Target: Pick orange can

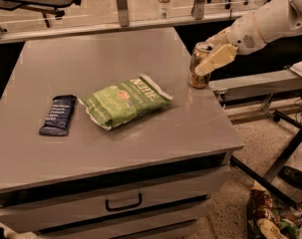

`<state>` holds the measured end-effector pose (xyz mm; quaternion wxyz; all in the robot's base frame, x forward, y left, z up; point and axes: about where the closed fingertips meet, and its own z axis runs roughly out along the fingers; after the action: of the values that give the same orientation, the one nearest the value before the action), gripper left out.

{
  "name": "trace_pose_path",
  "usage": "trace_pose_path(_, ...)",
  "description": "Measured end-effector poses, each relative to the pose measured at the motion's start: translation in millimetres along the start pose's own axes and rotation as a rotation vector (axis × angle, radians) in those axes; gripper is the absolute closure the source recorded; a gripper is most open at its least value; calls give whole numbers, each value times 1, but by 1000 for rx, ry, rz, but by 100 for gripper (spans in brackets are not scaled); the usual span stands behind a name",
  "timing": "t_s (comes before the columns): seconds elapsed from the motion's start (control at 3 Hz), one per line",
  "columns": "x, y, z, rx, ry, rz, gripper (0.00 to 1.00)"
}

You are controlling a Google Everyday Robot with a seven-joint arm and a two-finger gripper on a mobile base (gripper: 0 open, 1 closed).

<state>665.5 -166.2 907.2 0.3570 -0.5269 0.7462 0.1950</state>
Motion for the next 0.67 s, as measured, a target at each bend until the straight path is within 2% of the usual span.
trace_pose_path(0.67, -12, 3, 13, -45, -26, -9, 71)
